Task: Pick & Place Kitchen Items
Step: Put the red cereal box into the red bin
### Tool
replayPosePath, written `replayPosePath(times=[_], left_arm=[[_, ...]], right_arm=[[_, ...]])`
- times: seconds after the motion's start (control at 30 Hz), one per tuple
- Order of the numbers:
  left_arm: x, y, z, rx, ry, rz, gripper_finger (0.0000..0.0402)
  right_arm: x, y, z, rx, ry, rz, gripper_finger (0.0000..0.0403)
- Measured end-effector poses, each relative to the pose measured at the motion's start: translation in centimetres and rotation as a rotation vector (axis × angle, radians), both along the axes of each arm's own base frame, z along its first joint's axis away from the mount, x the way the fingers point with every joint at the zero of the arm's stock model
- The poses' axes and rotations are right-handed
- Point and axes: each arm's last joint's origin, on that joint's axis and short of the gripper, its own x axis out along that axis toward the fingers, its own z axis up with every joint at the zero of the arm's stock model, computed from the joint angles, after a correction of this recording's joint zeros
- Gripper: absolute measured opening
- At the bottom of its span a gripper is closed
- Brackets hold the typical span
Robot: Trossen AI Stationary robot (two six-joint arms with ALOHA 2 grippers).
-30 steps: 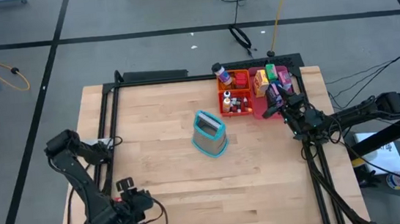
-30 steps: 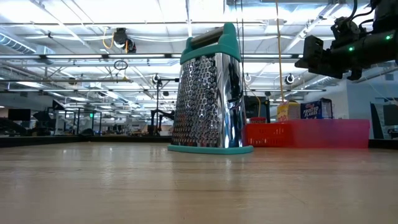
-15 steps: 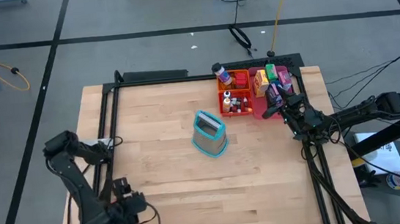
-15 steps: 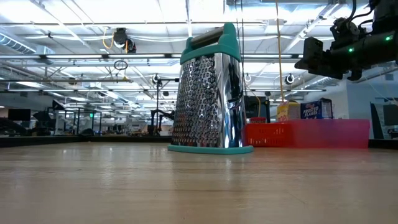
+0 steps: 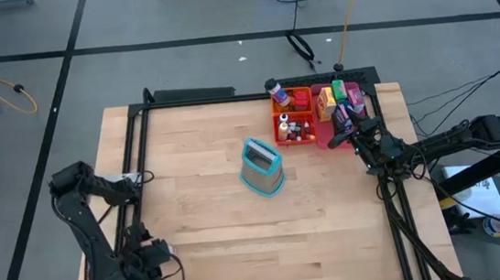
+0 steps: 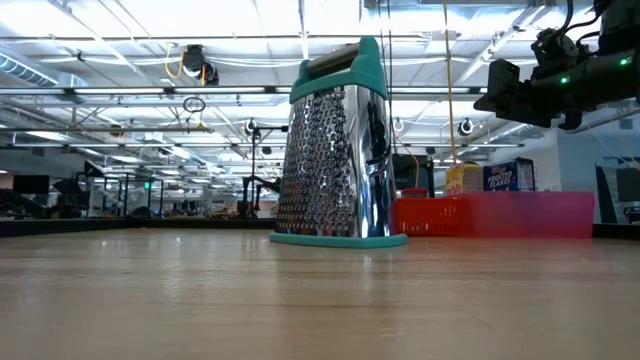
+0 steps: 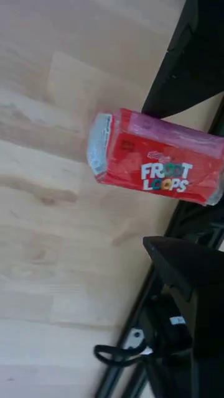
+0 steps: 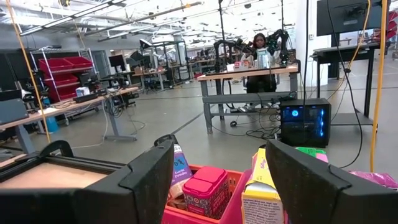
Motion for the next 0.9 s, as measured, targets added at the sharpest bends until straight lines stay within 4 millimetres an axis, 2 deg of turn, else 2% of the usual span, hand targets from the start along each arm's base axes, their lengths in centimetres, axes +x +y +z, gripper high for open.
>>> replayPosePath(times=[0.27, 0.5, 0.9], left_arm=[[-1.1, 0.7, -1.6, -0.111, -0.058, 0.029, 0.0321], [-1.7, 1.4, -4.1, -0.118, 0.025, 0.067, 0.0328], [-1.5, 1.0, -4.4, -0.167, -0.019, 0.147, 0.0316]], right_arm=[[0.0, 0.0, 0.0, 0.0, 0.001, 0.0, 0.0247], [0.0, 0.0, 0.0, -0.001, 0.002, 0.0, 0.0247], [0.0, 0.0, 0.0, -0.001, 0.004, 0.0, 0.0247]])
